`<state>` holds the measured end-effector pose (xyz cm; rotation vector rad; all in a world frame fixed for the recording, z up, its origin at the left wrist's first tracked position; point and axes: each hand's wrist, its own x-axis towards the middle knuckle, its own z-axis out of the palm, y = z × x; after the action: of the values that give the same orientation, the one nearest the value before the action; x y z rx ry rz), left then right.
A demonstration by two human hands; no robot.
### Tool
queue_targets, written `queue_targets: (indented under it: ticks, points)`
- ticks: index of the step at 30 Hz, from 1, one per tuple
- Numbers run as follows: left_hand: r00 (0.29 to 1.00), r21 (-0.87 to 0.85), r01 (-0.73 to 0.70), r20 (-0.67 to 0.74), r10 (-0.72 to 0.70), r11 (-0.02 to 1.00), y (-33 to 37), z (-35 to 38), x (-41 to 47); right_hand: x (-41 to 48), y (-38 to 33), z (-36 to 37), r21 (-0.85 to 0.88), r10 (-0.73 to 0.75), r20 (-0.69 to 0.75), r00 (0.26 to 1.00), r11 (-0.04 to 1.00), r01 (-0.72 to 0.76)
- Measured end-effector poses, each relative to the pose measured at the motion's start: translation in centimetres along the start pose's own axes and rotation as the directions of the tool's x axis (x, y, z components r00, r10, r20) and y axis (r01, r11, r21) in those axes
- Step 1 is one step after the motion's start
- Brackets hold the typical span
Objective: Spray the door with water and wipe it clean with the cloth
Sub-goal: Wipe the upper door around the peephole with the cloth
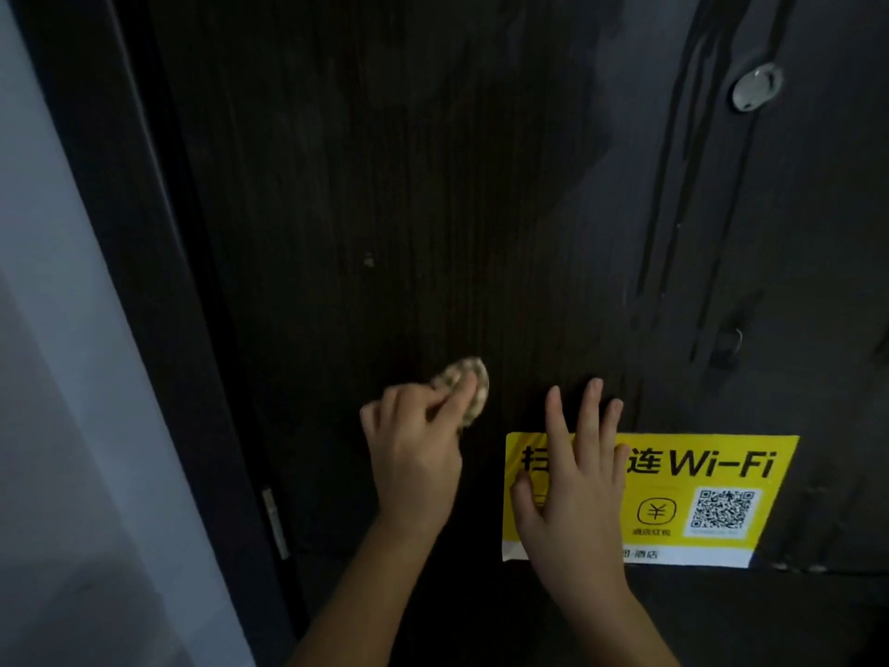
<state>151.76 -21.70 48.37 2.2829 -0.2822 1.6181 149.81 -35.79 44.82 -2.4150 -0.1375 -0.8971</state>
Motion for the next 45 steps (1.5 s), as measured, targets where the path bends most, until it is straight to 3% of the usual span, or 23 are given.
queue_targets:
  ticks: [2, 6, 8, 12, 17, 21, 23, 27, 32, 38, 42, 45]
  points:
    - [0.999, -0.004, -0.024, -0.021, 0.024, 1.0, -0.4, -0.1, 1.7, 0.0, 0.0, -0.1, -0.002, 0.001, -0.002, 1.0, 1.0, -0.001]
    - [0.985, -0.006, 0.064, -0.162, -0.064, 0.998, -0.2, -0.6, 7.7, 0.1, -0.2, 0.2, -0.008, 0.007, -0.019, 1.0, 1.0, -0.008]
    - [0.992, -0.023, 0.049, -0.115, -0.051, 0.999, -0.5, 0.3, 3.8, 0.1, -0.2, 0.2, 0.001, 0.011, -0.025, 1.0, 1.0, -0.011]
    - [0.992, -0.044, 0.053, 0.114, -0.047, 0.998, -1.6, 0.8, -7.0, -0.7, 0.0, 0.6, 0.036, 0.019, -0.031, 0.999, 0.999, -0.018]
    - [0.992, -0.04, 0.102, 0.081, -0.099, 0.994, -3.5, 0.9, -6.6, -2.6, -0.4, 2.0, 0.064, 0.048, 0.0, 0.999, 0.997, -0.048]
    - [0.967, 0.046, 0.152, 0.201, -0.158, 0.987, -4.6, 0.2, -11.2, -2.9, -0.2, 3.0, 0.044, 0.03, 0.034, 0.999, 0.999, -0.031]
    - [0.966, 0.046, 0.201, 0.155, -0.206, 0.979, -6.0, -0.4, -10.2, -2.9, -0.2, 3.1, 0.049, 0.032, 0.034, 0.999, 0.998, -0.034]
    - [0.903, -0.038, 0.419, -0.082, -0.421, 0.907, -8.9, -1.4, -5.3, -2.9, -0.4, 3.1, 0.054, 0.036, 0.021, 0.999, 0.998, -0.038]
    - [0.903, 0.016, 0.428, 0.025, -0.428, 0.904, -6.6, -1.0, -10.1, -2.9, -0.9, 3.3, 0.062, 0.046, 0.012, 0.999, 0.997, -0.047]
    - [0.798, -0.162, 0.541, -0.213, -0.564, 0.825, -10.5, -3.8, -2.9, -2.8, -0.7, 3.0, 0.065, 0.037, 0.025, 0.999, 0.997, -0.038]
    - [0.749, -0.15, 0.628, -0.15, -0.646, 0.763, -9.4, -3.6, -6.6, -2.9, -0.5, 2.9, 0.068, 0.024, 0.036, 0.999, 0.997, -0.026]
    - [0.776, -0.148, 0.589, -0.169, -0.607, 0.794, -10.6, -3.7, -5.7, -2.9, -0.5, 2.9, 0.049, 0.016, 0.039, 0.999, 0.999, -0.018]
